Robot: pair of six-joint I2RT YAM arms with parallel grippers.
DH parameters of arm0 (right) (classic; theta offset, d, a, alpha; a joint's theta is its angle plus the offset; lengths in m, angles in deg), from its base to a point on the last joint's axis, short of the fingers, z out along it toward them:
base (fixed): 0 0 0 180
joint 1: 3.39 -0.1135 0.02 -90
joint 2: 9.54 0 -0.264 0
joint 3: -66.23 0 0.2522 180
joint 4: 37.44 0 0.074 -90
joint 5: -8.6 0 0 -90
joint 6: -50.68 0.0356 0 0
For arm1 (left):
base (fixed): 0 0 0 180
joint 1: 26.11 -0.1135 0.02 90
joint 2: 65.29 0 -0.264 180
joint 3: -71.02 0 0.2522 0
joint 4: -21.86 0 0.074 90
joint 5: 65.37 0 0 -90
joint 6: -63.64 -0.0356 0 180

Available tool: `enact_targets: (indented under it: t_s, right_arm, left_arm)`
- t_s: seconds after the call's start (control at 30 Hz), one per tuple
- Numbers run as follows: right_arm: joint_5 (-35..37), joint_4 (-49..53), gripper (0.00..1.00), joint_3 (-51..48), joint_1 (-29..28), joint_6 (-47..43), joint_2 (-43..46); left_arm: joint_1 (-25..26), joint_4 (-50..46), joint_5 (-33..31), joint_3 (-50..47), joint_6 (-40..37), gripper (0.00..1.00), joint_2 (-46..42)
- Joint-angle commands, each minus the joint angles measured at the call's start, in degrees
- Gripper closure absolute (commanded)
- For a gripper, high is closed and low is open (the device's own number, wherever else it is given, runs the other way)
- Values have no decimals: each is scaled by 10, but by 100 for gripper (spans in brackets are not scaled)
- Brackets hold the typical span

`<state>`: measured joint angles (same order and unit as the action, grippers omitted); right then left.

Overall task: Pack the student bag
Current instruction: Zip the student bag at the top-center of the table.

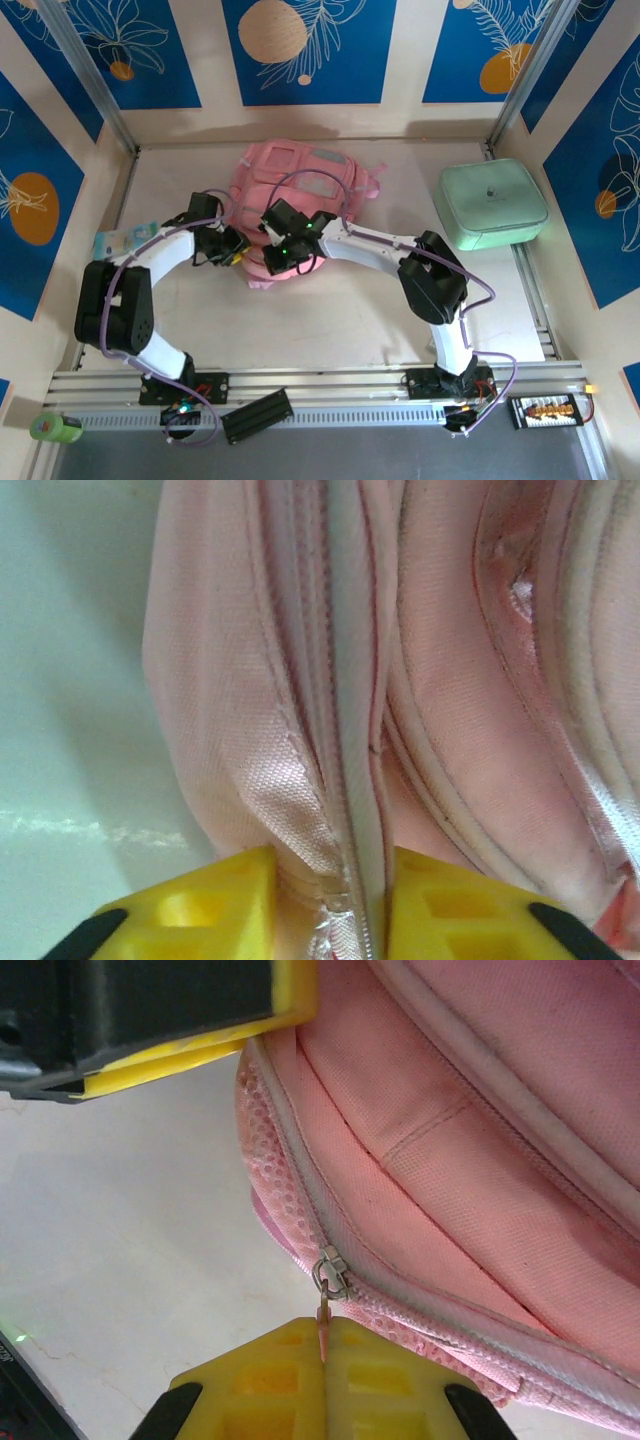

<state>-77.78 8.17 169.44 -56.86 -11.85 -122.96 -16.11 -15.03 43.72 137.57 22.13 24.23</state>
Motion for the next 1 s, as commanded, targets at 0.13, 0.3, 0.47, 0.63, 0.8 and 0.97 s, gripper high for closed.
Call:
enact_targets:
  t_s: [0.13,0.3,0.47,0.63,0.8,0.97]
  right_arm:
    - [73,67,100,-2,-26,13,26]
    - [218,224,100,41,-44,105,3]
    - [283,283,100,30,-41,193,14]
    - [321,294,100,34,-24,236,19]
    - [345,283,100,16,6,247,30]
    - [338,229,100,-22,48,204,48]
  left_arm:
    - [4,7,-18,33,-9,100,16]
    - [4,-9,-18,40,-15,100,-7]
    - [4,-15,-18,41,-17,100,-28]
    - [5,-20,-9,47,-21,100,-33]
    - [4,-26,-13,54,-24,100,-44]
    - [4,-31,-18,54,-28,100,-46]
